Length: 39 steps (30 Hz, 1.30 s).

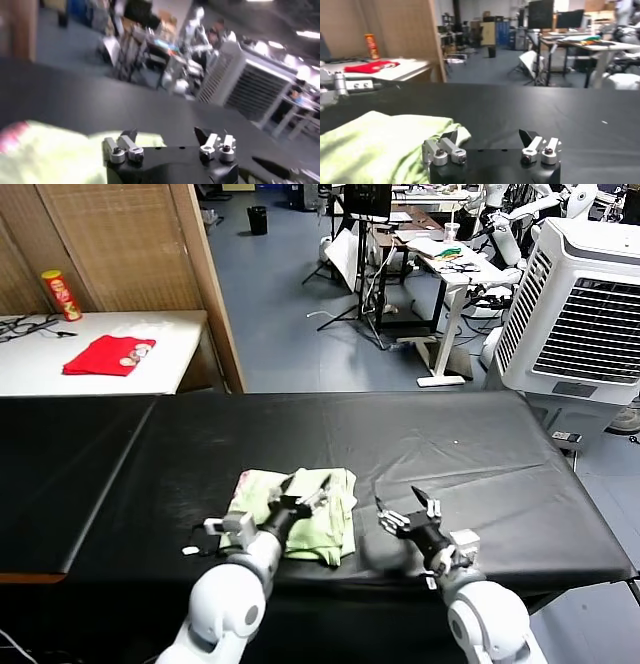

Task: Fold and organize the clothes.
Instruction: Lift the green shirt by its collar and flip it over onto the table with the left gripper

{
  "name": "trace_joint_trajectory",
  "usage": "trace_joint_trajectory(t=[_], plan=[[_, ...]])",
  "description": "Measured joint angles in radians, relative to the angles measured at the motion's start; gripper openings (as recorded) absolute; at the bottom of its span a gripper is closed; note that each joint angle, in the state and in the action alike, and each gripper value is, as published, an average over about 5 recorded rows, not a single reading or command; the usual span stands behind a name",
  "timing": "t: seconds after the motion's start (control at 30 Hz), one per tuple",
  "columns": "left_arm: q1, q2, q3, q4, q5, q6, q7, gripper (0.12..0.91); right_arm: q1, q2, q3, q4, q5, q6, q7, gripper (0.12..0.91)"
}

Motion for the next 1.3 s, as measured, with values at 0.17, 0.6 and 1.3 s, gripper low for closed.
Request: trace_joint_trajectory(t=[0.17, 0.6, 1.3], plan=[[0.051, 0.057, -0.091, 0.01, 0.044, -0.04, 0.014, 0.798, 0.068, 0.015, -0.094, -0.076, -0.105, 0.007, -0.033, 0.798], [0.129, 0.062, -0.235, 0.042, -0.014, -0.06, 0.026, 0.798, 0.056, 0.017, -0.129, -0.098, -0.211, 0.057, 0.059, 0.798], [0.099, 0.032, -0.342, 0.139, -0.662, 0.02, -0.02, 0.691, -0.006, 0.033, -0.076, 0.029, -0.125, 0.12, 0.066, 0.798]])
